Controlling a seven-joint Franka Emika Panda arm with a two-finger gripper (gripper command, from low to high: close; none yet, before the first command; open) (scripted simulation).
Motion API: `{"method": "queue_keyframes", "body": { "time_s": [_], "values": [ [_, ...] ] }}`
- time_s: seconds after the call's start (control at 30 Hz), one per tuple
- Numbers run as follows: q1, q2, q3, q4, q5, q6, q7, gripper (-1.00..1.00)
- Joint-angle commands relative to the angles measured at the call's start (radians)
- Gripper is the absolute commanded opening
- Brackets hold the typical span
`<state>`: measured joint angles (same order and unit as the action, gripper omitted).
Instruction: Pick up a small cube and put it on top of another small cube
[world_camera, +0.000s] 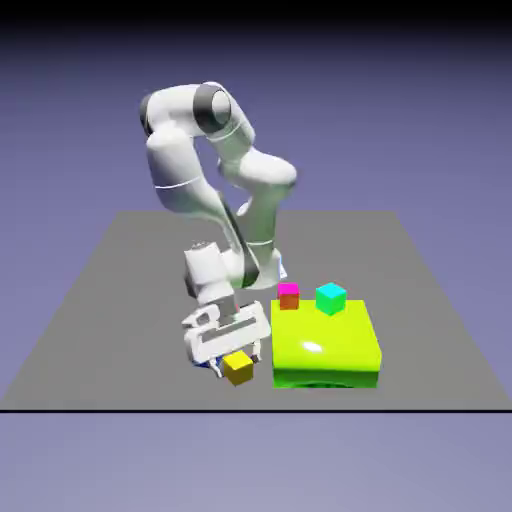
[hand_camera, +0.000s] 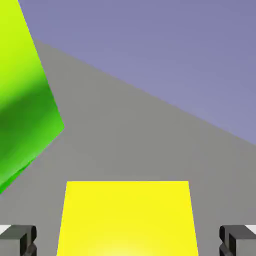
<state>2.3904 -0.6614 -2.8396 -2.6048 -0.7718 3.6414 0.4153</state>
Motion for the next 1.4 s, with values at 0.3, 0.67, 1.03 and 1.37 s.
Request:
{"method": "queue_keyframes", "body": {
  "time_s": [0.3,0.67,1.03,1.37],
  "values": [
    [-0.362,0.183,0.241,-0.091,-0.267,-0.143,0.184,-1.00],
    [-0.761,0.155,0.614,-0.168,0.122,-0.298,-0.237,-1.00],
    [-1.159,0.126,0.987,-0.244,0.511,-0.453,-0.658,-1.00],
    [-1.512,0.101,1.318,-0.312,0.856,-0.590,-1.030,-1.00]
  ]
}}
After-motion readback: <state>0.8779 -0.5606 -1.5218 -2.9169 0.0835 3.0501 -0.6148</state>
